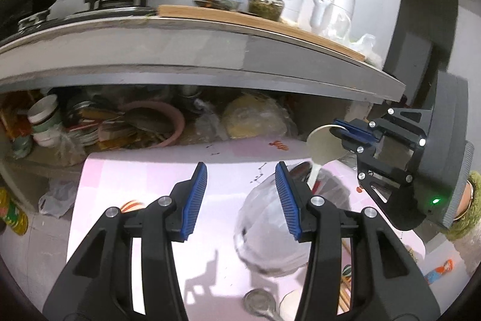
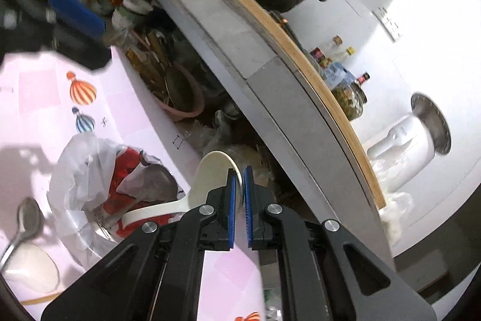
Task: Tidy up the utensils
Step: 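Carry the white ceramic spoon over the holder with the right tool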
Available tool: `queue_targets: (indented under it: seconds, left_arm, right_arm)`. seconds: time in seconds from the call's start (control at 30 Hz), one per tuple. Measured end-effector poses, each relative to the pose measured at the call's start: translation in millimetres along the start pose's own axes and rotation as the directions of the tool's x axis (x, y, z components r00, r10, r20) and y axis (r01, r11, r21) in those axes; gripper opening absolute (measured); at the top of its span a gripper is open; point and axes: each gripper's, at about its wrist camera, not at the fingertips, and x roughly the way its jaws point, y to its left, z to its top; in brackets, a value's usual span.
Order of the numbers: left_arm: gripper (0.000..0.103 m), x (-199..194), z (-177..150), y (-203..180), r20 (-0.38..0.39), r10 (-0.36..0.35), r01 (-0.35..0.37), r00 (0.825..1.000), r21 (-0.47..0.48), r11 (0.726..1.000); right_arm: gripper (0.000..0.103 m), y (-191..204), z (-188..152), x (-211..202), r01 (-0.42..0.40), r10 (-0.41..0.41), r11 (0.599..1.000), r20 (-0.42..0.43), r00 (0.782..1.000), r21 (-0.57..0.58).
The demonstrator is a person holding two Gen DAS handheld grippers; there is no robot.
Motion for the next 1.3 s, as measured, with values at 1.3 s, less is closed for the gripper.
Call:
queue_targets:
  seconds: [1.3]
  left_arm:
    - [0.055,-28,-86,22,-0.079,0.068,-0.073,0.995,-0.057,0.996]
  right_arm:
    - [0.029,-82,-67,-41,-0.295,0.339,0.775,0.026,0.941,0.559]
